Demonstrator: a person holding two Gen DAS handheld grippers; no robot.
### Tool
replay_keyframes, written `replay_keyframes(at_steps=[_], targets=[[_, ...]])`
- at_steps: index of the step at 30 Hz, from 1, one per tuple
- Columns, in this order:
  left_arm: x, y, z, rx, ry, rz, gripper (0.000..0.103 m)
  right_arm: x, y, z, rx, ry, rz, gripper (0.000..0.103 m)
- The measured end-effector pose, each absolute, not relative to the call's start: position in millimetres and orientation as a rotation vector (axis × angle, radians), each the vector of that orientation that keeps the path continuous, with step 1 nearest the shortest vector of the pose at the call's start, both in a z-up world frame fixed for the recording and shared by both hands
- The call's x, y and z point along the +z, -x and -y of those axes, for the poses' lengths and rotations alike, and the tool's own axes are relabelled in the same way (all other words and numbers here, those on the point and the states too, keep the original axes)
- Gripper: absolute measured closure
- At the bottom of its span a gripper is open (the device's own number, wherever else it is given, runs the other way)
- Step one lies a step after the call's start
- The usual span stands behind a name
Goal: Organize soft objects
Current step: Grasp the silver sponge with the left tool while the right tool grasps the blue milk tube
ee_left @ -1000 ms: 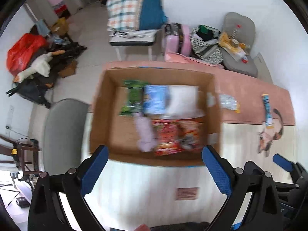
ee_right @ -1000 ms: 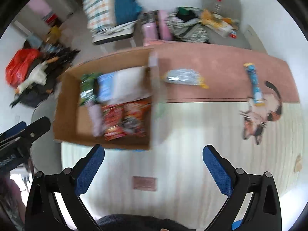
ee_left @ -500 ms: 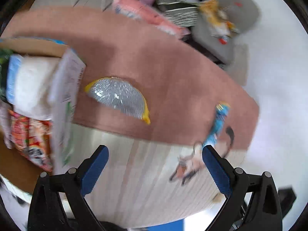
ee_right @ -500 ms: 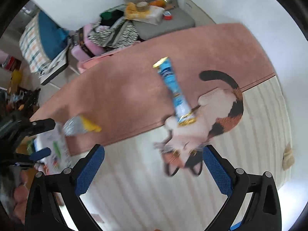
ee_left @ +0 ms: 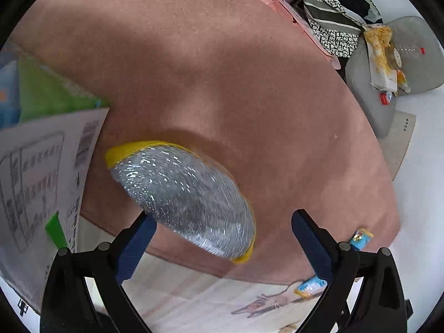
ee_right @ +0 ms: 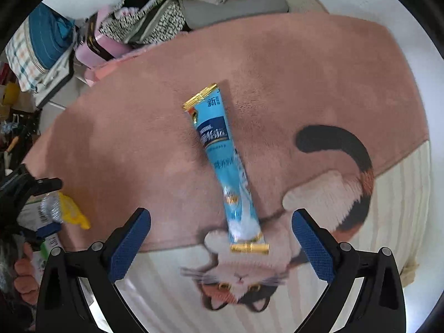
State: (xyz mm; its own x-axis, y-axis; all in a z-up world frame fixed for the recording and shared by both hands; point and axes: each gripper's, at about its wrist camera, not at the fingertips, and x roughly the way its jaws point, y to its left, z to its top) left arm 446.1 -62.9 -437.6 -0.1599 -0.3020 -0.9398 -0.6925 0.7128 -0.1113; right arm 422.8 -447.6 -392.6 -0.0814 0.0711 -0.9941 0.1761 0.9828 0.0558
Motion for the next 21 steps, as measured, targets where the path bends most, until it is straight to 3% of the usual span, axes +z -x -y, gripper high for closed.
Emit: replay_keyframes(at_steps=[2, 4, 5, 6, 8, 11, 13, 21], targets=[[-439, -446, 63, 0.442, 0.772, -1.755, 0.012, -408, -430, 449, -0.095, -0.166, -1.676, 0.005], [-440, -446, 66, 0.44, 0.74, -1.752, 0.035, -421, -434, 449, -0.092, -0.156, -1.703, 0.011], [-441, -446, 67, 0.44, 0.716, -1.753, 0.04, -428, -436, 448, -0.09, -0.153, -1.719, 0.018], [-440, -445, 69, 0.429, 0.684, -1.749, 0.042, -432, -437, 447, -0.086, -0.147, -1.728, 0.022], [-438, -441, 74, 0.394, 0.595, -1.749, 0.045, -440, -437, 445, -0.083, -0.138, -1.745, 0.043], [-435, -436, 94, 0.325, 0.396, -1.733, 0.05, -443, -433, 442, -0.091, -0.118, -1.747, 0.066], [-433, -426, 112, 0.264, 0.244, -1.725, 0.053, -442, -430, 438, -0.088, -0.098, -1.745, 0.076], [-431, -364, 160, 0.035, -0.037, -1.723, 0.059, -445, -385, 420, -0.012, -0.118, -1.798, 0.078]])
